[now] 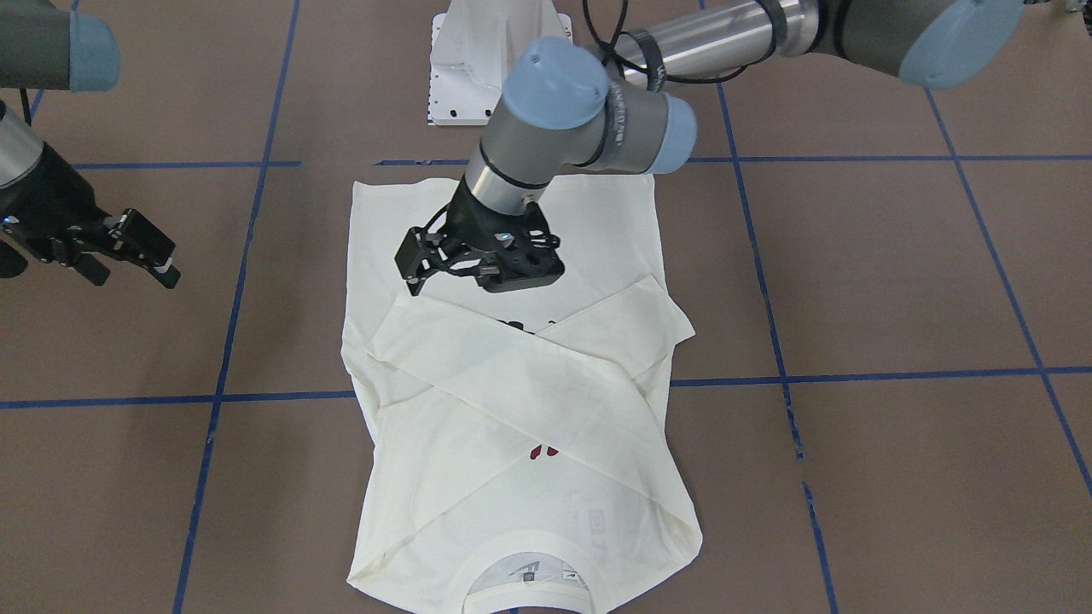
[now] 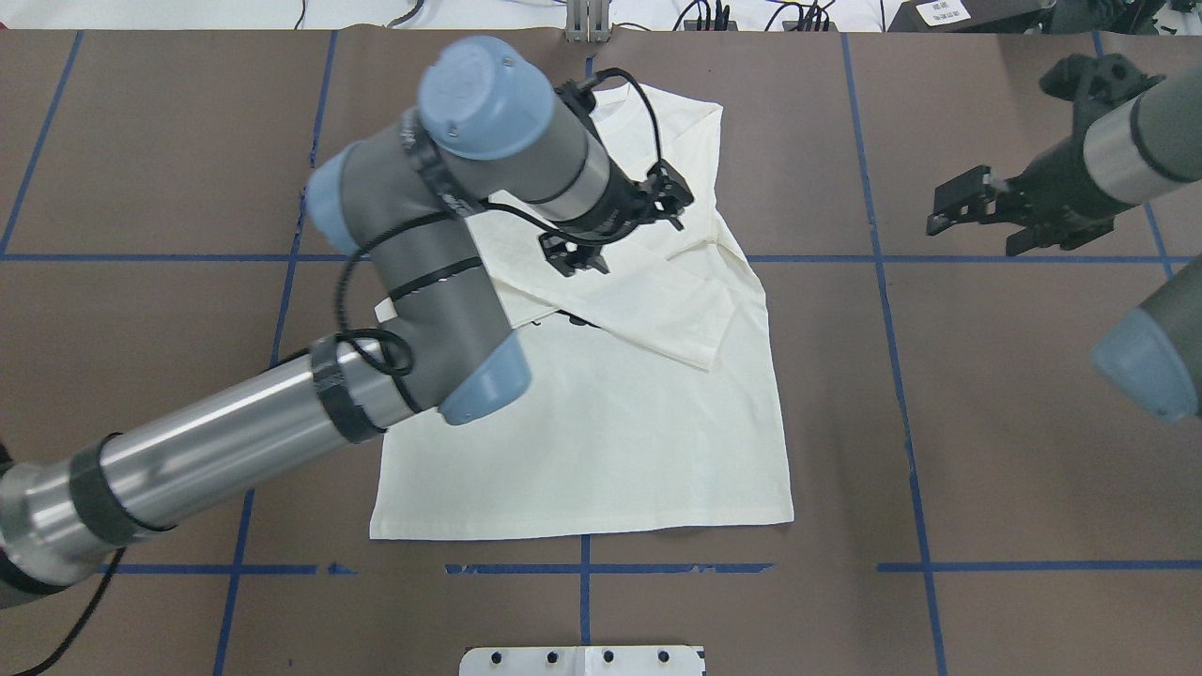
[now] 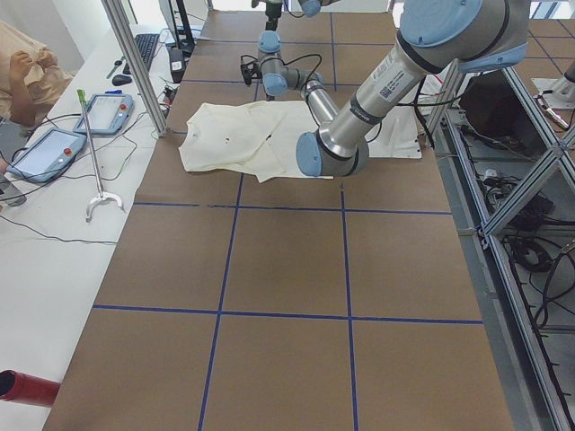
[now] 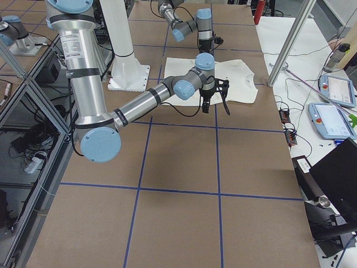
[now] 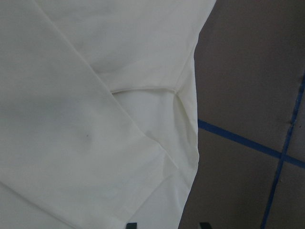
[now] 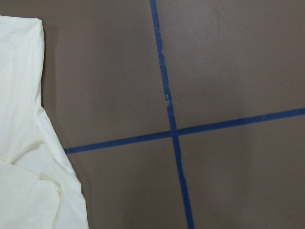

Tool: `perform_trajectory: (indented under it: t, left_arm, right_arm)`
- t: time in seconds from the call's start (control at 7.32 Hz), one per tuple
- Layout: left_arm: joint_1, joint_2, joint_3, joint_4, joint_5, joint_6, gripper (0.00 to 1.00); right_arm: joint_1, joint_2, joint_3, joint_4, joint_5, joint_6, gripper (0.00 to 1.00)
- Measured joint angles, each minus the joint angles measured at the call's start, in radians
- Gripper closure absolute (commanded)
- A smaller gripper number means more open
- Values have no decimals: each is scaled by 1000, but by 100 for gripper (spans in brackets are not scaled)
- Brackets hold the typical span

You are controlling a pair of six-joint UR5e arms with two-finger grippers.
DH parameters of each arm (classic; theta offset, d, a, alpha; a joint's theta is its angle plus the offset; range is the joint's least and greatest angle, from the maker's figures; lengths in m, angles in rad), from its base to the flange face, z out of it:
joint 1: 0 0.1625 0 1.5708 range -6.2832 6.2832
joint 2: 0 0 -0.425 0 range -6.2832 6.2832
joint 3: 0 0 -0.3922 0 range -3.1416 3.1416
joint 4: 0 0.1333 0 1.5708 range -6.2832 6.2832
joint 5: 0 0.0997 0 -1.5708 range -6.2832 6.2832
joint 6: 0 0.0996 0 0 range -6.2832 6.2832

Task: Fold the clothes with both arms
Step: 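Fold the held sleeve across the shirt body with the left gripper, then release the sleeve with the left gripper while the right gripper moves to the hem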

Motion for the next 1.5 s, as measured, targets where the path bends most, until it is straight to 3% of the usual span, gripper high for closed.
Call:
perform_trajectory:
  t: [0.27, 0.41, 0.55, 0.68, 0.96, 1.23, 1.37, 1.5]
  left_arm:
    - [-60, 189, -199, 48, -16, 101, 2]
    - [-73, 245, -243, 53, -14, 139, 2]
    - [-79, 273, -261, 55, -10, 155, 2]
    - [-81, 286, -267, 55, -7, 161, 2]
    - [-81, 299, -273, 54, -6, 164, 2]
    - [-80, 301, -275, 54, -6, 164, 2]
    - [-80, 301, -275, 54, -6, 164, 2]
    - [-80, 301, -275, 54, -6, 164, 2]
  right_arm:
    - [-313, -2, 82, 2, -294, 326, 5]
    - [-482, -6, 108, 1, -466, 486, 9]
    - [-620, -11, 123, -7, -595, 619, 19]
    - [-712, -12, 127, -29, -663, 717, 29]
    - [-788, -13, 118, -66, -722, 828, 30]
    - [-809, -20, 103, -75, -735, 856, 45]
    - [-813, -22, 99, -82, -735, 858, 45]
    - [-815, -23, 95, -89, -735, 859, 57]
